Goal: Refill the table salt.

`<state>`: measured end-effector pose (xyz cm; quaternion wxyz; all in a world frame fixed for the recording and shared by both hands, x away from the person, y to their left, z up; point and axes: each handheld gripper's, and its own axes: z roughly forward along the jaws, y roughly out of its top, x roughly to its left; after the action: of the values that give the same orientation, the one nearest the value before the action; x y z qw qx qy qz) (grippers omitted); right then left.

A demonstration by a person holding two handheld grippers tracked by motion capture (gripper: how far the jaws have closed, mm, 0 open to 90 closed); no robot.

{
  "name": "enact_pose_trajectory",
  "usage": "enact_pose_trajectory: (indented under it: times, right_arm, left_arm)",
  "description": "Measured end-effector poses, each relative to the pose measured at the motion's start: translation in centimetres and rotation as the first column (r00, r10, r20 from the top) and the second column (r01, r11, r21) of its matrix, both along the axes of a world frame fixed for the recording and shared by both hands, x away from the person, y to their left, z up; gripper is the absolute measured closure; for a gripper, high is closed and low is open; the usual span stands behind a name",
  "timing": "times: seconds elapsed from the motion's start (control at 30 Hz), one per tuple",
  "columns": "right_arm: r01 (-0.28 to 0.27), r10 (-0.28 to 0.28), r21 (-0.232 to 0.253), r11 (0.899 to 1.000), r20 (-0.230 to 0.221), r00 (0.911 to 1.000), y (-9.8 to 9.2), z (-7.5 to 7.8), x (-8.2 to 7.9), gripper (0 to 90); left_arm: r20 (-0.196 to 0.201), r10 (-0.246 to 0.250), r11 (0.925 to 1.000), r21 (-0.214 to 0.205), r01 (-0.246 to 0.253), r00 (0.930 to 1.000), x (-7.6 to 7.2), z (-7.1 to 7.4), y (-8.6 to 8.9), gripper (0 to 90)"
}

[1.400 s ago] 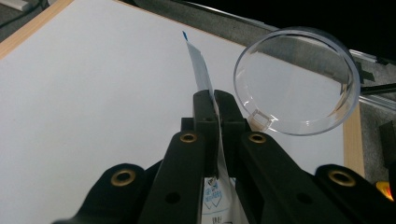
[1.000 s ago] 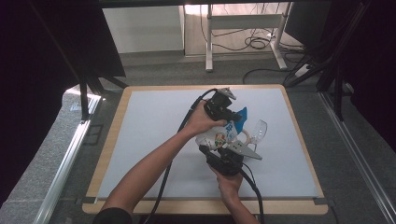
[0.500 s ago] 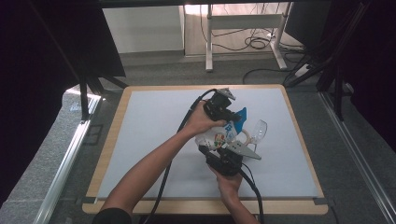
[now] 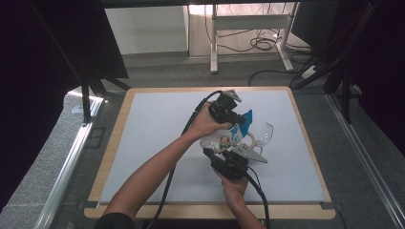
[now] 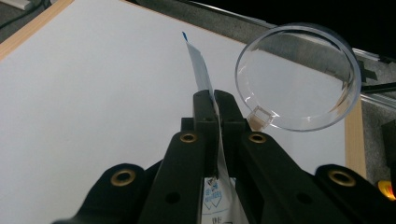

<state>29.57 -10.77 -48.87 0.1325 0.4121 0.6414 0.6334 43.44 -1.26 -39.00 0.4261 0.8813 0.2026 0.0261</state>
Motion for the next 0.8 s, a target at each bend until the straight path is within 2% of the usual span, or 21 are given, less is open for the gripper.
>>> enact_pose_trajectory:
  times: [0.5, 0.8]
  right_arm:
    - [0.022, -0.022, 0.013, 1.000, 0.008, 0.9997, 0.21, 0.10, -0.19, 60.2]
    - [0.024, -0.024, 0.004, 1.000, 0.005, 0.9997, 0.15, 0.00, -0.06, 60.2]
  left_arm:
    - [0.003, -0.003, 1.0000, 0.008, 0.003, 1.0000, -0.03, 0.17, -0.21, 89.6]
    - [-0.003, -0.001, 1.0000, 0.003, 0.001, 1.0000, 0.11, -0.09, -0.28, 89.6]
